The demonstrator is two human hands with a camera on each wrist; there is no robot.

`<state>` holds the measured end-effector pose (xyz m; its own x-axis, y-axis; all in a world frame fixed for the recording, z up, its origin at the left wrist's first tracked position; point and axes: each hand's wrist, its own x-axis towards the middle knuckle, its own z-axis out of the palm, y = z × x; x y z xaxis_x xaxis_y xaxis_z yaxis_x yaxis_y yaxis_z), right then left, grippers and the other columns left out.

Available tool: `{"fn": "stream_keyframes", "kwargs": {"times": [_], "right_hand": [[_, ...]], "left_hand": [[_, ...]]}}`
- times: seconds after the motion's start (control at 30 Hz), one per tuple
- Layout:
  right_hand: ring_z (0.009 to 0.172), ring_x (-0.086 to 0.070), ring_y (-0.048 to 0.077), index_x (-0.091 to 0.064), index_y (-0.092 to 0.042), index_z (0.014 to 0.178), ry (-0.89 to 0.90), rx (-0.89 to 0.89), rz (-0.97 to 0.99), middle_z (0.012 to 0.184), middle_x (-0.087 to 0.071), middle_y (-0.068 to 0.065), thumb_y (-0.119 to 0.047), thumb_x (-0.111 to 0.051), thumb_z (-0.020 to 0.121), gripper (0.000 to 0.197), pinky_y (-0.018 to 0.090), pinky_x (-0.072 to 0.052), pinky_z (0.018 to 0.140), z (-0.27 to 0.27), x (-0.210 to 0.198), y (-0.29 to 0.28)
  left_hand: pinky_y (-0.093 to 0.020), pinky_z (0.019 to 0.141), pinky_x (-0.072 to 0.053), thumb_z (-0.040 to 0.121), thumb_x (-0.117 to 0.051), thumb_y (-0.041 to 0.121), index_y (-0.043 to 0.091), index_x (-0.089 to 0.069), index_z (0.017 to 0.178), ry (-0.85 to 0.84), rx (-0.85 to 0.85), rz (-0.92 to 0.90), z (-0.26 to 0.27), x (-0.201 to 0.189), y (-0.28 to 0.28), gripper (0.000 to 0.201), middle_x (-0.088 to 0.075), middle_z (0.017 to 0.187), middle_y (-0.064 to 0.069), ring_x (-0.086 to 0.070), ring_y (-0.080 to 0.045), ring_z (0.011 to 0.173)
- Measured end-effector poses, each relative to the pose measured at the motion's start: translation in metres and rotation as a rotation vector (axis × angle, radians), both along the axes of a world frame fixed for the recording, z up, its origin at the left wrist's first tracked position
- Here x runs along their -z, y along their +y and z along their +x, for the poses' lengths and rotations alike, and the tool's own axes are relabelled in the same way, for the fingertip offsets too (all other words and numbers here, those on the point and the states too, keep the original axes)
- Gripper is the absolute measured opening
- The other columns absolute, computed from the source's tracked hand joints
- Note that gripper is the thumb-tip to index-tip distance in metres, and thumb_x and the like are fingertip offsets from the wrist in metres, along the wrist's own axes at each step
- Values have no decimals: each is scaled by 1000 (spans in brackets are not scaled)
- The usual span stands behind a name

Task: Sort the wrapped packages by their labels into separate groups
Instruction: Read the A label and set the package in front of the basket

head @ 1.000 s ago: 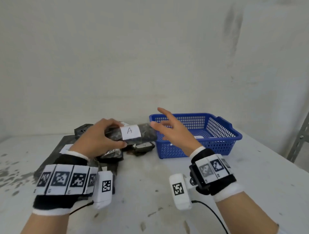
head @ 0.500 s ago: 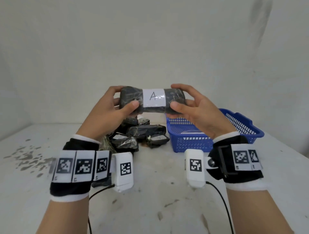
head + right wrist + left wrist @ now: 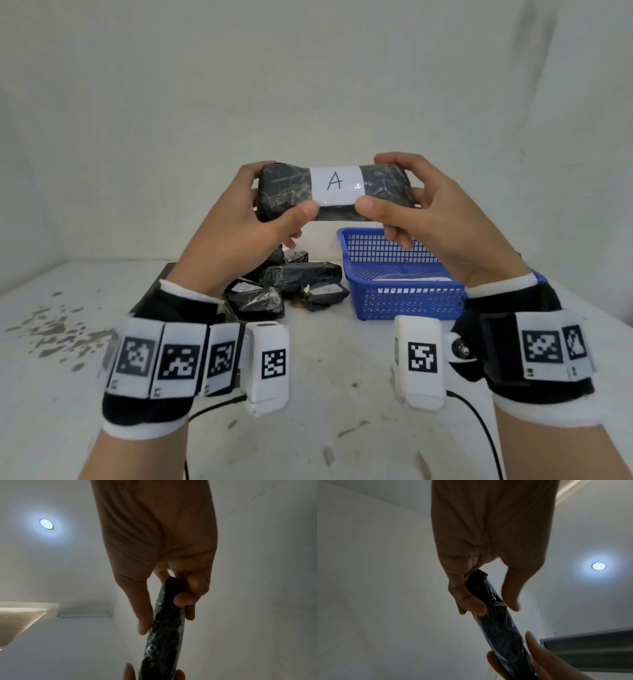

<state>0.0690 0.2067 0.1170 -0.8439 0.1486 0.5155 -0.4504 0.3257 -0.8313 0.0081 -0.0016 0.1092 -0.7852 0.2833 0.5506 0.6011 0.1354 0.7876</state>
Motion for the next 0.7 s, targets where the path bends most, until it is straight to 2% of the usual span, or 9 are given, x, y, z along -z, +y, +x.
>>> {"fn": "stream_keyframes", "kwargs": {"times": [0.1, 0.27, 0.43, 0.5, 0.6, 0.7], "right_hand": [[52, -58, -5, -54, -27, 131, 13, 35, 8, 90, -64, -8, -26, -83, 76, 62, 11, -43, 48, 1, -1, -2], [66, -62, -11, -52, -30, 128, 46, 95, 20, 103, -68, -10, -34, -87, 70, 68, 7, -46, 57, -2, 1, -10], [89, -68, -2, -50, -33, 124, 70, 140, 33, 107, -66, -13, -43, -87, 64, 72, 14, -55, 74, -3, 2, -16], [84, -67, -5, -50, -34, 124, 66, 135, 30, 106, -66, -14, -40, -87, 67, 68, 13, -53, 71, -2, 1, -17], [64, -63, -7, -53, -32, 124, 59, 118, 14, 94, -67, -13, -32, -84, 74, 59, 10, -47, 60, 0, 0, -15], [55, -57, 3, -56, -29, 127, 57, 69, -2, 83, -68, -10, -29, -79, 78, 54, 18, -49, 56, 2, -1, -11]], "left_hand": [[-13, 50, -44, 82, -73, 32, 26, -43, 127, 26, -21, -1, 2, 0, 5, 54, -68, 86, 2, -63, -7, 58], [-14, 51, -47, 80, -75, 31, 25, -40, 125, 25, -20, 23, 7, -1, 9, 58, -63, 94, 6, -60, -3, 53], [-10, 48, -44, 81, -73, 31, 26, -39, 126, 15, -21, 46, 12, -3, 11, 57, -63, 95, 7, -62, -3, 58], [-10, 48, -43, 85, -70, 28, 26, -40, 126, 2, -7, 78, 11, -3, 10, 50, -66, 89, 2, -62, -4, 56], [-15, 52, -46, 88, -68, 27, 27, -44, 125, -10, -9, 106, 8, -4, 7, 44, -68, 83, 0, -65, -10, 58], [-36, 71, -57, 93, -61, 23, 21, -47, 131, -50, 45, 178, 5, -4, 6, 40, -67, 84, -3, -66, -18, 65]]}}
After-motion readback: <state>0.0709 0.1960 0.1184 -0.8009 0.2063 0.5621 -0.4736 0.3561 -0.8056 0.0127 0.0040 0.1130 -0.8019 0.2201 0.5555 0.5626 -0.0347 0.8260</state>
